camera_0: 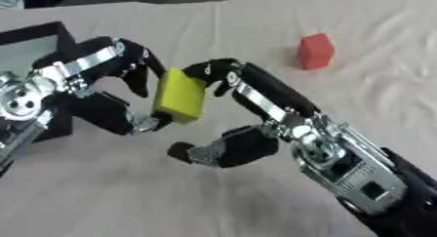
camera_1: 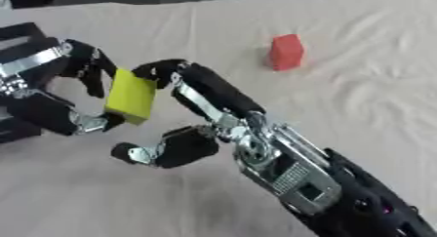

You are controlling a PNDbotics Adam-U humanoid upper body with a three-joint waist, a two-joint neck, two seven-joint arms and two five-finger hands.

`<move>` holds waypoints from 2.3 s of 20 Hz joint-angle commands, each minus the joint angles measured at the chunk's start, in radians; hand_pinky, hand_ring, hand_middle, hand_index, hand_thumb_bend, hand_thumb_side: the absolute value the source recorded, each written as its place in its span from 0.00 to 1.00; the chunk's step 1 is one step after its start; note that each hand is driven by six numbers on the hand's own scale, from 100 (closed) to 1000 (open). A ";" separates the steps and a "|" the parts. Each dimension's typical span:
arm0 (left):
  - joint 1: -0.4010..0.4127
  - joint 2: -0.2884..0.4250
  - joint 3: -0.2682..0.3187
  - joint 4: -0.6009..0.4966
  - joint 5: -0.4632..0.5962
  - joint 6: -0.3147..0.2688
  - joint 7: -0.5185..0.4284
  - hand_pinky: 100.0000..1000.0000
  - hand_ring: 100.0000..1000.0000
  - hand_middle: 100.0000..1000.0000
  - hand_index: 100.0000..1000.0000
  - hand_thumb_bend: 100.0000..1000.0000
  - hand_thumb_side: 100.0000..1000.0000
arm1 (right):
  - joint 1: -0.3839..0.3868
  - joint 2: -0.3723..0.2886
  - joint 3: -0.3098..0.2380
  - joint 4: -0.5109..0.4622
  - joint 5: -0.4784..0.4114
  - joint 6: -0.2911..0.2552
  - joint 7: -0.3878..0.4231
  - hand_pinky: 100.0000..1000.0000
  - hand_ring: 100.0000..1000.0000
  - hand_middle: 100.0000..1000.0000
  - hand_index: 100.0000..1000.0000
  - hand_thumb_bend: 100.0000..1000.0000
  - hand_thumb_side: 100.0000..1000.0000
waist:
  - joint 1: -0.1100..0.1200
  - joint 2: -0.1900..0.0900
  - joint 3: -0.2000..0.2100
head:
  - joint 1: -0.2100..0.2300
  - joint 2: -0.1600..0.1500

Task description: Pick up the objects with one hand, pass them to the other hand, and then place them into the box on the other side of the table.

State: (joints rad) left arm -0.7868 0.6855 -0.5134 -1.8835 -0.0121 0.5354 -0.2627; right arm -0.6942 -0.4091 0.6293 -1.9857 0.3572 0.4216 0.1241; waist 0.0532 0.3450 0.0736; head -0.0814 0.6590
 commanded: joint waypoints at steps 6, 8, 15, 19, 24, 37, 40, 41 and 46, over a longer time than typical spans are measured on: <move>0.009 0.057 0.055 -0.009 -0.015 -0.020 0.008 0.58 0.44 0.24 0.27 0.25 0.00 | 0.002 -0.016 0.010 -0.014 -0.023 0.024 -0.091 0.65 0.74 0.58 0.82 0.53 0.35 | -0.003 -0.017 -0.001 | 0.004 -0.015; 0.012 0.061 0.059 -0.008 -0.013 -0.024 0.006 0.58 0.44 0.24 0.26 0.26 0.00 | 0.004 -0.018 0.011 -0.014 -0.027 0.018 -0.117 0.64 0.74 0.58 0.82 0.53 0.34 | -0.004 -0.016 -0.001 | 0.005 -0.016; 0.039 0.089 0.086 -0.007 -0.012 -0.042 0.001 0.58 0.44 0.24 0.26 0.26 0.00 | 0.012 -0.030 0.016 -0.014 -0.036 0.005 -0.169 0.64 0.73 0.57 0.81 0.53 0.33 | -0.005 -0.015 -0.002 | 0.008 -0.020; 0.080 0.122 0.142 0.004 -0.017 -0.041 0.048 0.58 0.44 0.24 0.26 0.04 0.00 | 0.012 -0.035 0.013 -0.014 -0.043 0.002 -0.177 0.64 0.73 0.57 0.81 0.53 0.32 | -0.006 -0.014 -0.001 | 0.018 -0.023; 0.132 0.158 0.221 0.041 -0.021 -0.040 0.128 0.58 0.44 0.24 0.27 0.27 0.00 | 0.010 -0.037 0.006 -0.014 -0.051 -0.004 -0.187 0.64 0.73 0.58 0.81 0.52 0.31 | -0.007 -0.014 0.003 | 0.042 -0.030; 0.190 0.175 0.370 0.293 -0.041 -0.045 0.308 0.58 0.44 0.24 0.28 0.27 0.00 | 0.002 -0.041 -0.006 -0.014 -0.077 -0.017 -0.210 0.64 0.73 0.58 0.81 0.51 0.28 | -0.018 -0.016 0.004 | 0.152 -0.034; 0.188 0.170 0.387 0.367 -0.052 -0.045 0.339 0.58 0.45 0.25 0.28 0.28 0.00 | 0.001 -0.041 -0.010 -0.014 -0.081 -0.020 -0.218 0.64 0.73 0.58 0.81 0.51 0.28 | -0.021 -0.015 0.003 | 0.175 -0.037; 0.186 0.168 0.393 0.393 -0.057 -0.045 0.348 0.58 0.45 0.25 0.28 0.28 0.00 | 0.000 -0.040 -0.011 -0.014 -0.083 -0.021 -0.220 0.64 0.73 0.58 0.81 0.50 0.28 | -0.022 -0.015 0.003 | 0.181 -0.038; 0.171 0.152 0.414 0.521 -0.087 -0.036 0.392 0.59 0.46 0.27 0.32 0.25 0.00 | -0.002 -0.041 -0.014 -0.014 -0.092 -0.024 -0.229 0.64 0.73 0.58 0.81 0.50 0.28 | -0.024 -0.011 0.002 | 0.195 -0.043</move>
State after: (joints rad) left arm -0.5992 0.8156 -0.1222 -1.3828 -0.0866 0.4984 0.1151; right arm -0.6788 -0.4361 0.6285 -1.9852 0.2712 0.3994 -0.0991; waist 0.0279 0.3493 0.0749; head 0.1071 0.6290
